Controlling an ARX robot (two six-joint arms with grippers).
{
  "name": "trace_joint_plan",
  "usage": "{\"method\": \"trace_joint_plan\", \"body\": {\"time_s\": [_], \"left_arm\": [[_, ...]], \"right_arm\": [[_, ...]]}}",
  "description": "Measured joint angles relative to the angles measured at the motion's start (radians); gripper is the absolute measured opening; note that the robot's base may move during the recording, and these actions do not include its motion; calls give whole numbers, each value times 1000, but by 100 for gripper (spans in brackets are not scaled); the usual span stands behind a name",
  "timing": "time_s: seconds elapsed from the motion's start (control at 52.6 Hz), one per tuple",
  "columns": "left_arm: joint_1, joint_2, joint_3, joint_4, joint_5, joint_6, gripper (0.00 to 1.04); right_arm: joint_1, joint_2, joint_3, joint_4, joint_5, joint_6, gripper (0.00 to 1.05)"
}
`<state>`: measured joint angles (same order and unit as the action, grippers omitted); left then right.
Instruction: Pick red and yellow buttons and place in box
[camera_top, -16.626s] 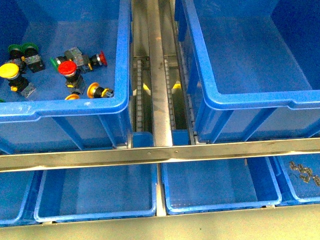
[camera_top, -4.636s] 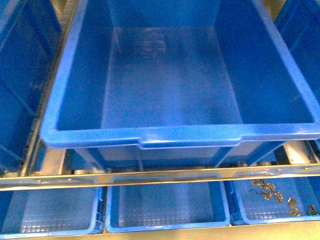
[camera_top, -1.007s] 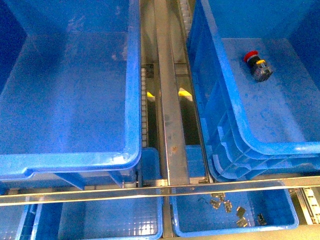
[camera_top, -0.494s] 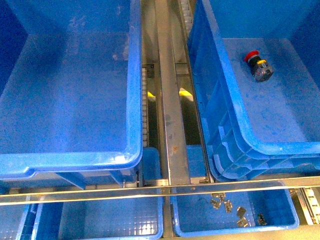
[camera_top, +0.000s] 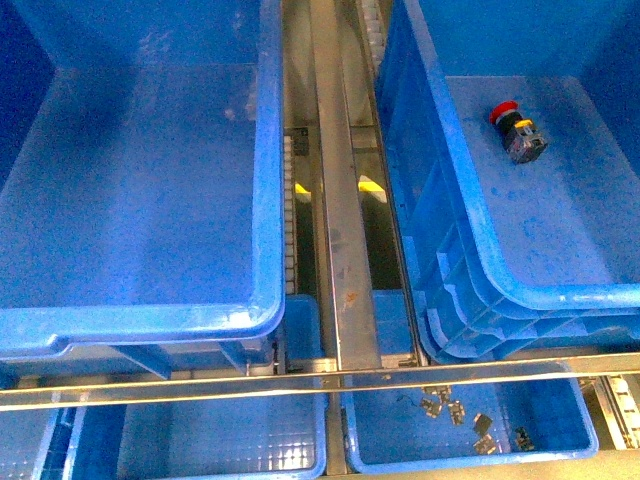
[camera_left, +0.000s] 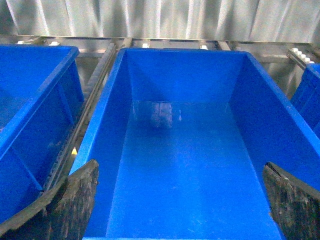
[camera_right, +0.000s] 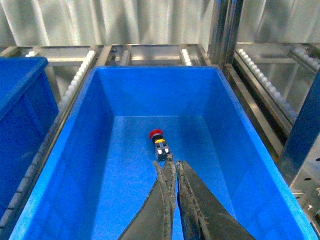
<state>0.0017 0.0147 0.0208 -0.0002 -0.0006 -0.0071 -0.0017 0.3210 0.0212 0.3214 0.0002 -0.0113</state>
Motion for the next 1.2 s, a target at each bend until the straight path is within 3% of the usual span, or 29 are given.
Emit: {"method": "trace_joint_plan", "body": {"time_s": [0.399,0.494,0.703,1.007,1.121,1.197], "left_arm": [[0,0,0,0,0,0,97],[0,0,0,0,0,0,97],[0,0,0,0,0,0,97],[0,0,0,0,3,0,97],[0,0,0,0,4,1,97],[0,0,0,0,3,0,97]], "right_arm": [[0,-144,0,-144,0,0,4],[0,-284,0,-310,0,0,4],[1,-315,0,-320,0,0,4],[1,-316,0,-320,2,0,74],[1,-317,0,-320,7,1,94],[1,-317,0,-320,5,2,100]]}}
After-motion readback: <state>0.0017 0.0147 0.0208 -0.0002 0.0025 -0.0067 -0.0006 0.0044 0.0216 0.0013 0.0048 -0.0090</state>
